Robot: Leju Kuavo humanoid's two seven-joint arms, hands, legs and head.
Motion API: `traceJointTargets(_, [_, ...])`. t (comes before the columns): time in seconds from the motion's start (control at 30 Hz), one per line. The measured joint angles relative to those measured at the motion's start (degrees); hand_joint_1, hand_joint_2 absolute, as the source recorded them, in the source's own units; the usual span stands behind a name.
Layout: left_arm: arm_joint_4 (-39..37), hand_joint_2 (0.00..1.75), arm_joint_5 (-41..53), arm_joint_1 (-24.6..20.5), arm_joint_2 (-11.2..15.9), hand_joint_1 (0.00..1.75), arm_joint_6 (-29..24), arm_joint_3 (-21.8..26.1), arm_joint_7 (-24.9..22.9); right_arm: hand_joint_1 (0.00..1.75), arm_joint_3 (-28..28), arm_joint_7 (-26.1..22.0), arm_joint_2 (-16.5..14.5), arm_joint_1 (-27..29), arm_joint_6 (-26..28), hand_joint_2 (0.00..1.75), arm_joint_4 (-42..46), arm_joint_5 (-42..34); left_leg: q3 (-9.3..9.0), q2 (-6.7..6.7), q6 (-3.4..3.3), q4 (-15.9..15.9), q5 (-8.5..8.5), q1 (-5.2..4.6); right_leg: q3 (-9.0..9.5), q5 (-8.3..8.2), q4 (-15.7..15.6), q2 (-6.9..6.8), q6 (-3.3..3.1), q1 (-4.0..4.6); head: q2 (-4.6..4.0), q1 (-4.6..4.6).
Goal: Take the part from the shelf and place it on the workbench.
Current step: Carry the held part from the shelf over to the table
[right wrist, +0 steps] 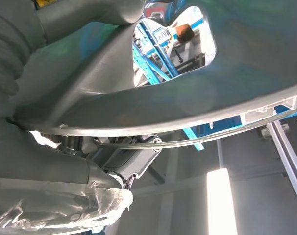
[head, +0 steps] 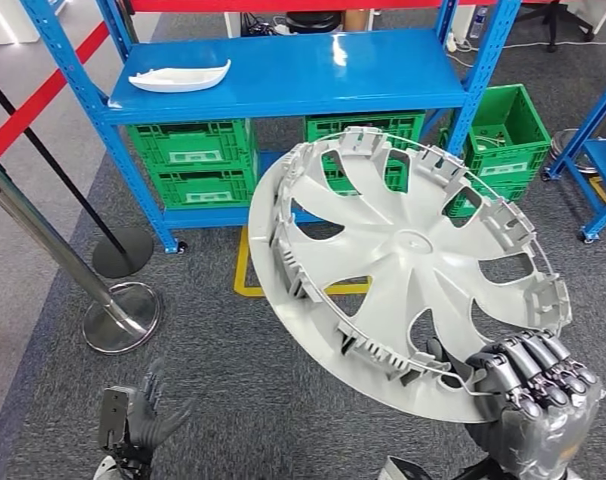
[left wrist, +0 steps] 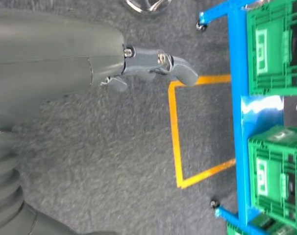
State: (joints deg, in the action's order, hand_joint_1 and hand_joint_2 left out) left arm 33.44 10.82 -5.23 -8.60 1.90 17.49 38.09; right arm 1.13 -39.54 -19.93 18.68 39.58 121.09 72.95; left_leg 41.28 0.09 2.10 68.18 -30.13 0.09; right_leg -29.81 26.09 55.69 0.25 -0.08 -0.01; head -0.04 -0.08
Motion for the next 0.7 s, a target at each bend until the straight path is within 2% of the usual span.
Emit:
traceJointTargets(0.03, [-0.01,1.75,0.00,-0.07,-0.02,0.00,-0.05,-0.06,0.00,1.75,-0.09,0.00,-0.01,0.02,0.00,1.75,0.00,-0.01,0.13,0.00,0.10,3.23,-0.69,0.02,-1.12,-0.74,0.20,-0.01,0.05,-0.01,0.00,0.00])
traceJointTargets(0.07, [-0.02,1.75,0.00,-0.12,-0.01,0.00,-0.09,-0.13,0.01,1.75,-0.17,0.00,-0.02,0.04,0.00,1.75,0.00,-0.02,-0.47,0.00,0.14,4.83,0.13,0.04,-2.24,-1.40,0.48,-0.03,0.15,-0.02,0.00,-0.01])
traceJointTargets(0.1, [-0.03,1.75,0.00,-0.17,-0.01,0.00,-0.11,-0.20,0.00,1.75,-0.26,0.00,-0.02,0.08,0.00,1.75,0.01,-0.03,-1.92,0.00,0.12,4.47,1.77,0.07,-3.33,-1.98,0.80,-0.04,0.30,-0.04,0.00,-0.01])
traceJointTargets(0.13, [-0.04,1.75,0.00,-0.27,0.00,0.00,-0.13,-0.28,0.00,1.75,-0.32,0.01,-0.02,0.12,0.00,1.75,0.02,-0.04,-4.29,-0.01,0.05,2.22,3.30,0.10,-4.37,-2.53,1.17,-0.04,0.47,-0.07,0.00,-0.01])
traceJointTargets(0.17, [-0.05,1.75,0.00,-0.44,0.00,0.00,-0.14,-0.37,0.01,1.75,-0.37,0.02,-0.03,0.19,0.00,1.75,0.06,-0.04,-7.46,-0.05,-0.05,-1.46,3.78,0.13,-5.27,-3.02,1.54,-0.03,0.68,-0.03,0.00,-0.02])
traceJointTargets(0.2, [-0.06,1.75,0.00,-0.69,-0.02,0.00,-0.18,-0.50,0.01,1.75,-0.39,0.03,-0.04,0.25,0.01,1.75,0.19,-0.04,-10.76,-0.14,-0.25,-5.98,3.20,0.09,-6.01,-3.49,1.91,-0.05,0.91,0.03,0.00,0.00])
traceJointTargets(0.23, [-0.09,1.75,0.00,-0.96,-0.05,0.00,-0.25,-0.63,0.01,1.75,-0.42,0.04,-0.05,0.29,0.01,1.75,0.32,-0.05,-13.16,-0.22,-0.54,-9.61,2.25,0.04,-6.56,-4.05,2.15,-0.08,1.17,0.09,0.00,0.04])
traceJointTargets(0.27, [-0.14,1.75,0.00,-1.19,-0.09,0.00,-0.33,-0.73,0.01,1.75,-0.43,0.05,-0.07,0.33,0.01,1.75,0.46,-0.05,-14.53,-0.30,-0.83,-12.03,1.37,-0.08,-6.96,-4.64,2.25,-0.12,1.45,0.13,0.00,0.04])
traceJointTargets(0.3, [-0.22,1.75,0.00,-1.31,-0.13,0.00,-0.39,-0.81,0.01,1.75,-0.44,0.06,-0.08,0.36,0.01,1.75,0.58,-0.05,-14.77,-0.31,-1.22,-13.13,1.14,-0.20,-7.23,-5.26,2.22,-0.14,1.75,0.10,0.00,0.08])
traceJointTargets(0.33, [-0.35,1.75,0.00,-1.36,-0.20,0.00,-0.43,-0.84,0.01,1.75,-0.46,0.07,-0.09,0.40,0.01,1.75,0.62,-0.05,-14.23,-0.22,-1.66,-13.02,1.53,-0.18,-7.47,-5.58,2.17,-0.10,2.10,0.02,0.00,0.06])
traceJointTargets(0.37, [-0.46,1.75,0.00,-1.38,-0.24,0.00,-0.43,-0.86,0.00,1.75,-0.48,0.08,-0.09,0.46,0.01,1.75,0.67,-0.07,-13.78,-0.12,-2.07,-12.98,2.00,-0.15,-7.80,-5.15,2.37,-0.07,2.45,-0.06,0.00,0.05])
traceJointTargets(0.4, [-0.56,1.75,-0.01,-1.40,-0.28,0.00,-0.42,-0.89,0.01,1.75,-0.50,0.08,-0.09,0.52,0.00,1.75,0.71,-0.09,-13.20,-0.01,-2.57,-12.96,2.60,-0.07,-8.32,-3.43,3.53,-0.05,2.80,-0.11,0.00,0.13])
traceJointTargets(0.43, [-0.63,1.75,-0.01,-1.46,-0.32,0.00,-0.40,-0.90,0.01,1.75,-0.53,0.09,-0.09,0.57,0.00,1.75,0.74,-0.11,-12.51,0.09,-2.96,-12.98,3.26,0.01,-9.01,-0.67,5.83,-0.05,3.09,-0.16,0.00,0.22])
traceJointTargets(0.5, [-0.69,1.75,-0.02,-1.53,-0.33,0.00,-0.37,-0.91,0.01,1.75,-0.55,0.10,-0.09,0.60,0.00,1.75,0.78,-0.19,-10.84,0.13,-3.35,-12.91,4.70,-0.07,-10.47,5.24,13.16,-0.07,3.45,-0.17,0.00,0.45])
traceJointTargets(0.53, [-0.71,1.75,-0.03,-1.53,-0.34,0.00,-0.34,-0.91,0.01,1.75,-0.57,0.11,-0.09,0.60,0.00,1.75,0.79,-0.22,-9.89,0.15,-3.36,-12.85,5.45,-0.12,-10.76,6.41,16.61,-0.07,3.53,-0.16,0.00,0.50])
traceJointTargets(0.57, [-0.73,1.75,-0.05,-1.54,-0.34,0.00,-0.32,-0.92,0.01,1.75,-0.58,0.11,-0.09,0.60,0.00,1.75,0.79,-0.25,-8.93,0.18,-3.33,-12.78,6.18,-0.16,-10.51,6.07,18.76,-0.07,3.54,-0.16,0.00,0.51])
traceJointTargets(0.6, [-0.75,1.75,-0.07,-1.54,-0.34,0.00,-0.31,-0.92,0.00,1.75,-0.62,0.11,-0.09,0.59,0.00,1.75,0.79,-0.29,-7.95,0.21,-3.26,-12.71,6.89,-0.19,-9.47,4.49,19.16,-0.07,3.48,-0.16,0.00,0.50])
traceJointTargets(0.63, [-0.77,1.75,-0.09,-1.56,-0.34,0.00,-0.31,-0.92,0.00,1.75,-0.67,0.11,-0.09,0.59,0.00,1.75,0.79,-0.32,-7.01,0.23,-3.14,-12.62,7.58,-0.21,-7.46,2.52,17.58,-0.07,3.37,-0.16,0.00,0.50])
traceJointTargets(0.67, [-0.78,1.75,-0.10,-1.60,-0.34,0.00,-0.31,-0.92,-0.01,1.75,-0.74,0.11,-0.09,0.55,0.00,1.75,0.81,-0.36,-6.20,0.22,-2.97,-12.51,8.26,-0.22,-4.50,1.61,14.08,-0.07,3.20,-0.15,0.00,0.49])
traceJointTargets(0.7, [-0.79,1.75,-0.10,-1.66,-0.34,0.00,-0.31,-0.93,0.00,1.75,-0.80,0.11,-0.09,0.52,0.01,1.75,0.89,-0.38,-5.55,0.17,-2.74,-12.39,8.89,-0.28,-0.87,1.85,9.23,-0.06,3.03,-0.10,0.00,0.49])
